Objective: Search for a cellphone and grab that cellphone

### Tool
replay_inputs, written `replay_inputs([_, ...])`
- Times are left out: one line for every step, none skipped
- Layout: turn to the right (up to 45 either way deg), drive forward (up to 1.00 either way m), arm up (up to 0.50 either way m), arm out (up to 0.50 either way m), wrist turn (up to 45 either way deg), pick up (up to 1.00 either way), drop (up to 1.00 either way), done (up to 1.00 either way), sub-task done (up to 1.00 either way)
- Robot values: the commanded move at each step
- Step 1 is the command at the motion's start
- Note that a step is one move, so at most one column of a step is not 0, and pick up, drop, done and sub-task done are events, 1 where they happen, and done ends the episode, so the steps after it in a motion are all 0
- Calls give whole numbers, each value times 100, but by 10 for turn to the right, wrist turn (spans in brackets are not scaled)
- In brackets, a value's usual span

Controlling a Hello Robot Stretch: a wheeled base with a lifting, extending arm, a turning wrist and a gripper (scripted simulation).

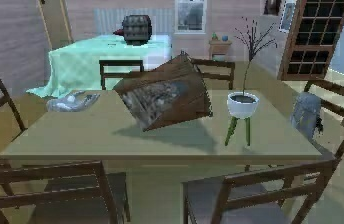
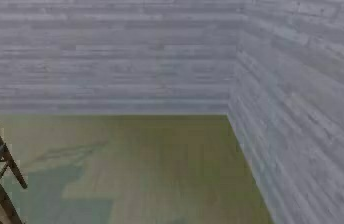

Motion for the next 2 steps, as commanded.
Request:
replay_inputs([450,0,0,0,0,0,0,0,0])
replay_inputs([450,0,0,0,0,0,0,0,0])
